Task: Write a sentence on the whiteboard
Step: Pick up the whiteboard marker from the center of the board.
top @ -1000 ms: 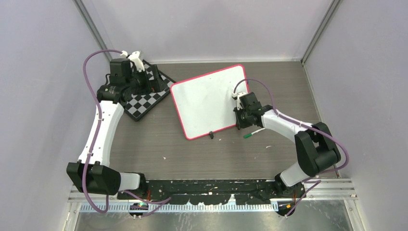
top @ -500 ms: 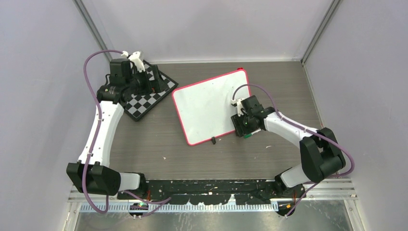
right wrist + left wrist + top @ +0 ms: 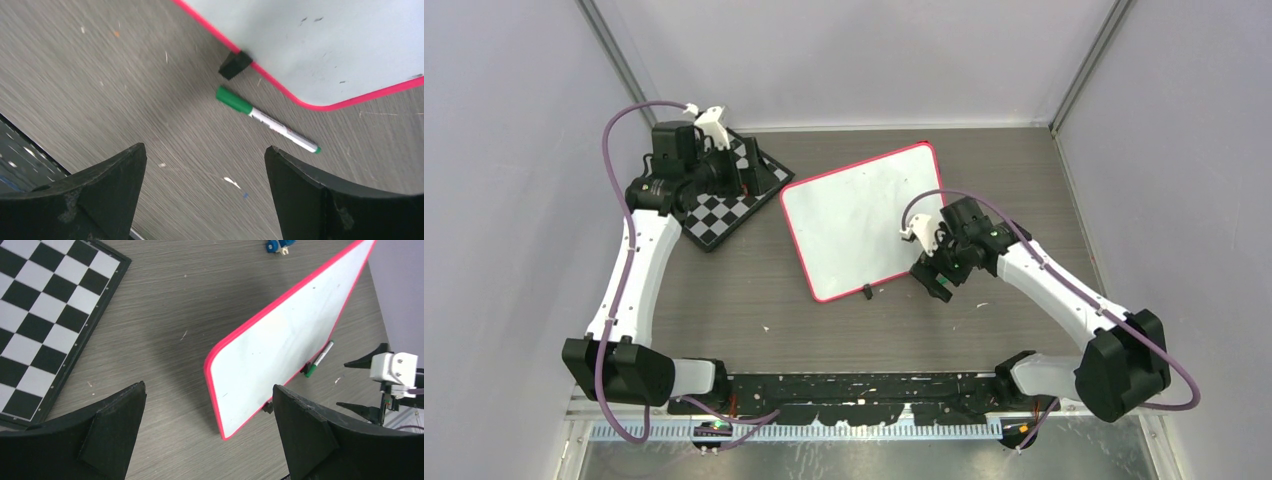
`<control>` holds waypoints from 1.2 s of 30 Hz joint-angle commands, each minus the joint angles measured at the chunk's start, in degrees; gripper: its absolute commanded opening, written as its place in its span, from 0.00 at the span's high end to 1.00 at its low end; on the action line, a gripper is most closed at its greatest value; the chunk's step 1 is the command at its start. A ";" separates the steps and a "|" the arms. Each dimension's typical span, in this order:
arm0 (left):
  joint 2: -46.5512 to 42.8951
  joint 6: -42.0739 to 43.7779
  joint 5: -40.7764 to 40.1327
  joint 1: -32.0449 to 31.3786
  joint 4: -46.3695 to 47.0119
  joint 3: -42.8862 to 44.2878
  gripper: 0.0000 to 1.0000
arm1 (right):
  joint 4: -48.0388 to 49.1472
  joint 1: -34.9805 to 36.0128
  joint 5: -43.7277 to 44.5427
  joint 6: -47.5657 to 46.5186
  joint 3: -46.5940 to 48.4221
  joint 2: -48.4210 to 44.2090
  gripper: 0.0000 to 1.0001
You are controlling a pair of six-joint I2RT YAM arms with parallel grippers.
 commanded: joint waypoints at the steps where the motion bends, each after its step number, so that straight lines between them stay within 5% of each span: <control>1: -2.21 2.81 6.14 0.34 4.79 -0.09 0.00 | -5.92 -0.08 2.26 -17.28 1.42 -0.50 0.08; 6: -2.96 4.59 8.89 0.34 4.85 -0.54 0.00 | -8.90 -2.07 2.28 -27.57 2.89 2.92 0.11; 12: -2.56 5.90 10.14 0.32 3.35 -0.20 0.00 | -12.29 -12.72 -5.21 -37.69 7.58 10.45 0.24; 17: -2.00 5.96 11.05 0.34 2.89 0.30 0.00 | -13.01 -17.83 -9.67 -44.99 10.65 15.32 0.24; 32: -1.11 6.48 10.33 0.34 1.07 1.62 0.00 | -5.71 -19.19 -9.64 -55.40 7.97 26.53 0.36; 36: -1.11 6.44 10.59 0.33 1.14 1.37 0.00 | -5.73 -19.22 -9.08 -56.71 6.28 27.49 0.52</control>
